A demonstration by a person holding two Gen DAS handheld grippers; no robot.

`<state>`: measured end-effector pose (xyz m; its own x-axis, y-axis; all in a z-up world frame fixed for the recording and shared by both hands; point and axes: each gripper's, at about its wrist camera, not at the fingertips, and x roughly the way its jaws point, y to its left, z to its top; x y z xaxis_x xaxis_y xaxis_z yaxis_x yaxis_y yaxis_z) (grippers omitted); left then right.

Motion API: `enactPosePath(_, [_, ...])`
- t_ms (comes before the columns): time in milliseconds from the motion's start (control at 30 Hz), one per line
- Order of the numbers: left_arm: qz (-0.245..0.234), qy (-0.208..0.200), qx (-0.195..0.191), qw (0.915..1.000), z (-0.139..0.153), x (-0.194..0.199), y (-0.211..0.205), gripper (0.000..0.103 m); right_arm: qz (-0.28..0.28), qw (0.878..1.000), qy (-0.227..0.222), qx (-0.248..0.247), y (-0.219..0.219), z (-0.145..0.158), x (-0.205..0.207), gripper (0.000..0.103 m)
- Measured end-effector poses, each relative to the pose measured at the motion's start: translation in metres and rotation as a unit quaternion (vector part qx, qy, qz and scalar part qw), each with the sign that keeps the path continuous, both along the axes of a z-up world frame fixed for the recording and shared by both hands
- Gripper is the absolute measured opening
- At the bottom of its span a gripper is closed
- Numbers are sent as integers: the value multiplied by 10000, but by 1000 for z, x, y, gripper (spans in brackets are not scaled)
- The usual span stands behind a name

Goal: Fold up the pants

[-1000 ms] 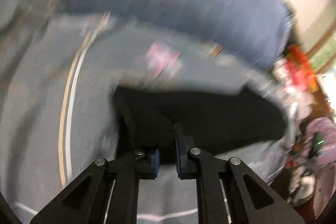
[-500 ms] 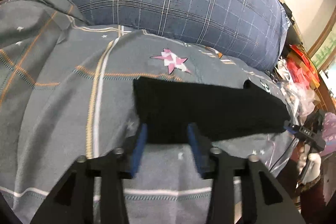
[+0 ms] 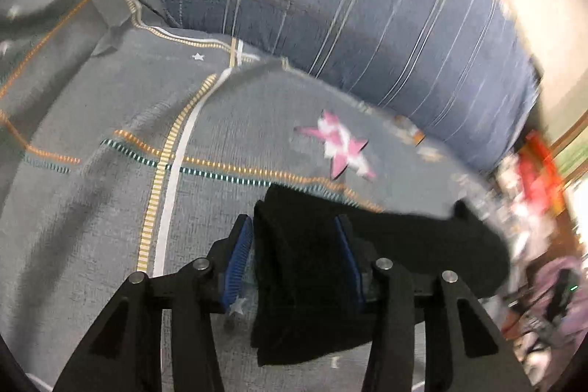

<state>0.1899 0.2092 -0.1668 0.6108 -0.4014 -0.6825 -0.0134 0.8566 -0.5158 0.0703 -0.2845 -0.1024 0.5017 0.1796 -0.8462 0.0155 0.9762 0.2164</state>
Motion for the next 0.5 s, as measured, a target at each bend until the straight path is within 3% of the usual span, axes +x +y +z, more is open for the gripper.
enactPosePath(67, [176,-221,-267,9992,-2,-13,16,48,357,9993,-44,-72,29,10,6,53])
enactPosePath(167, [372,-504,-378,9973,-3,-30,33,49,990,9951,-21,-30,87,18,19,58])
enactPosePath(333, [414,-633,-258,9968,0,-43,45,49,1907,9797,349,507,205,14,58,58])
enactPosePath(400, [394,-607,-418,9965,-2,-45,51,48,2192,9725,520,591,250,11,77,58])
enactPosePath(433, [338,-512,-522,9967,-6,-45,52,44,2328,9695,597,486,276,8,88,58])
enactPosePath(500, [164,-269,-769,9965,-15,-43,54,21,2534,9646,709,173,315,3,101,58])
